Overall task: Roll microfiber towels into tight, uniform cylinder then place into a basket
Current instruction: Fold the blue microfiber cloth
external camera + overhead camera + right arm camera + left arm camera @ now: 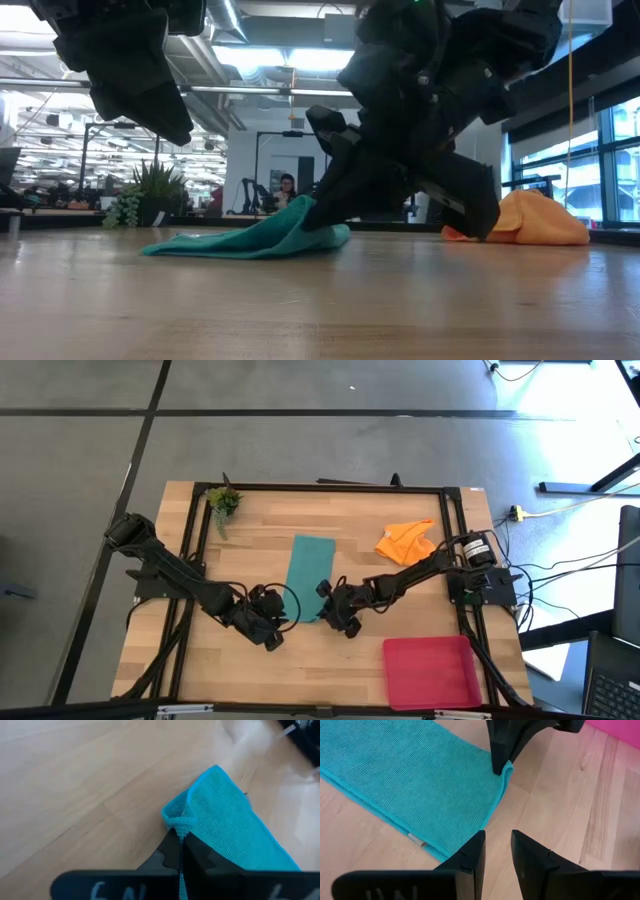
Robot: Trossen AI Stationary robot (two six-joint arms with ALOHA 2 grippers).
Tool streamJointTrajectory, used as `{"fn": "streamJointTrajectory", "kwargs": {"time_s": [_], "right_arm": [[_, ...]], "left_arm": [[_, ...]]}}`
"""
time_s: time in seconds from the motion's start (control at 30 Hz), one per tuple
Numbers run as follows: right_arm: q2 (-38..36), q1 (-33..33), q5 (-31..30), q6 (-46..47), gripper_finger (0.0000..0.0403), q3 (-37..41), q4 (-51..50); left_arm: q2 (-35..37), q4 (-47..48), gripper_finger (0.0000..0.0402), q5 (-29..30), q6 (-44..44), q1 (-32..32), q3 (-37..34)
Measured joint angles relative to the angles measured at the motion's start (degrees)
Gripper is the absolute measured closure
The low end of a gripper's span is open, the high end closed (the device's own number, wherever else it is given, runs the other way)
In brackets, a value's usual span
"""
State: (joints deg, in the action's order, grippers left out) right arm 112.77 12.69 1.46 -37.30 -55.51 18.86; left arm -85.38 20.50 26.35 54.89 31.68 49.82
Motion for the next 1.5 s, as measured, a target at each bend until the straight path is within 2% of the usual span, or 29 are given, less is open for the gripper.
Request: {"fn": "streamJointTrajectory", "kwargs": {"time_s": [0.3, 0.83, 1.03, 1.33, 1.5], "right_arm": [[-5.18, 0.07, 0.60, 2.90, 0.0400, 0.00, -4.66], [-13.25, -3.75, 0.73, 21.01, 0.0400, -0.04, -10.85], [-13.22, -7.60, -3.32, 27.89, 0.0400, -0.04, -11.11], [-13.22, -13.80, -7.41, 29.75, 0.0400, -0.04, -11.29], [-13.22, -16.37, -12.31, 31.15, 0.0400, 0.42, -12.10]], "left_arm": [[0.00, 0.04, 0.0317, 0.00, -0.02, 0.00, 0.00], [0.00, -0.14, 0.0317, 0.00, -0.02, 0.00, 0.00], [0.00, -0.08, 0.0317, 0.00, -0.02, 0.00, 0.00], [0.00, -0.06, 0.0317, 0.02, -0.02, -0.02, 0.00], [0.00, -0.14, 0.0317, 0.02, -0.02, -0.02, 0.00]]}}
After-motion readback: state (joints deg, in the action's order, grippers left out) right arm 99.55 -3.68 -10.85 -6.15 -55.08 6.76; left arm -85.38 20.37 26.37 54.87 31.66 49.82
